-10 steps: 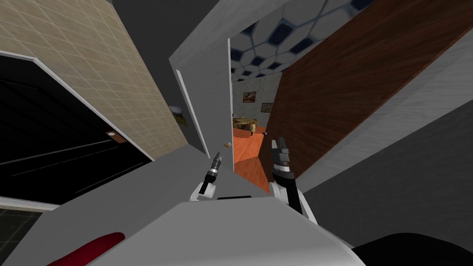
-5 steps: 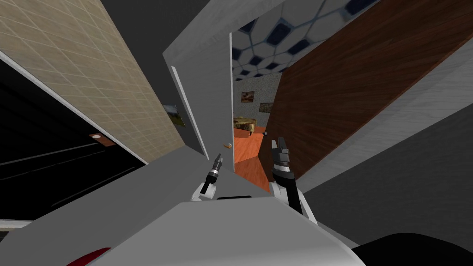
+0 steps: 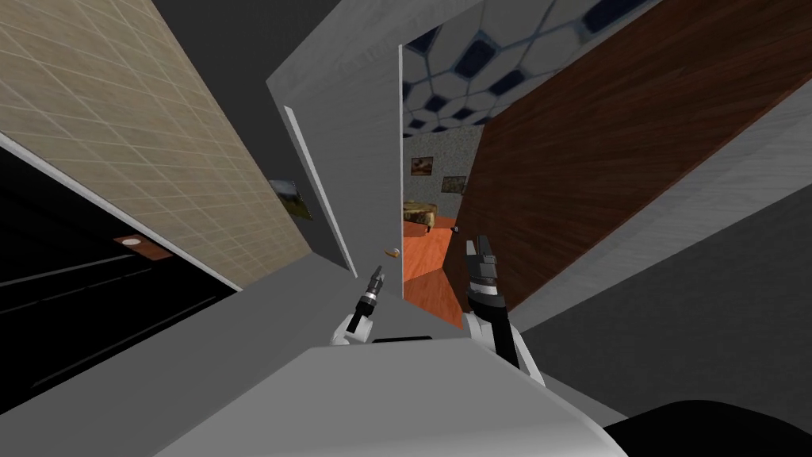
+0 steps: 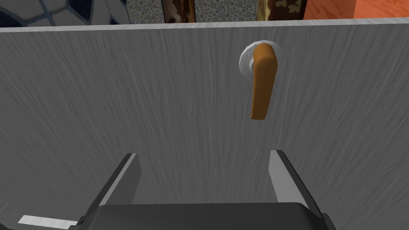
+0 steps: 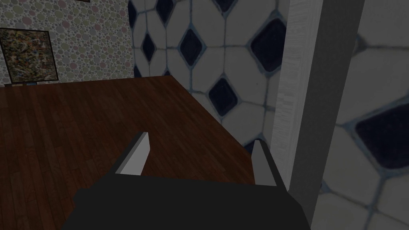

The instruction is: Push the door open

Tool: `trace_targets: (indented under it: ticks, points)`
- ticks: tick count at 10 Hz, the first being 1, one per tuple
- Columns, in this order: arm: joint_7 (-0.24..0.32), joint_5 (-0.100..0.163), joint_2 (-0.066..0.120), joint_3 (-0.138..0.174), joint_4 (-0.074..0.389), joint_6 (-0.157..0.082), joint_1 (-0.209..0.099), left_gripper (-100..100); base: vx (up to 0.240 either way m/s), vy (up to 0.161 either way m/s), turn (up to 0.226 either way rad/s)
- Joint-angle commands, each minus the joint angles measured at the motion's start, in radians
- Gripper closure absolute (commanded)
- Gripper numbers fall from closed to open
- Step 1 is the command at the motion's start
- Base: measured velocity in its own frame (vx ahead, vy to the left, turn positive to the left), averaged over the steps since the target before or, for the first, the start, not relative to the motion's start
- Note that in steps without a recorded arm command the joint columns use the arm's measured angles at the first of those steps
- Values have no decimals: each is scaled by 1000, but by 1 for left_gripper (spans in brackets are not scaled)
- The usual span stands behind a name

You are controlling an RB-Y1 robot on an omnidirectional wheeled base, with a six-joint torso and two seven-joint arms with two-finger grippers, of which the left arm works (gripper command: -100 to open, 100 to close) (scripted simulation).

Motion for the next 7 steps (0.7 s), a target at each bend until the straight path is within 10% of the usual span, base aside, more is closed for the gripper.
trace_targets:
  ticks: [1, 7]
  points:
    - [-3, 1, -4, -3, 38, -12, -16, -100, 32, 38, -49]
    - [-5, 4, -16, -21, 187, -52, -78, -100, 54, 82, -83]
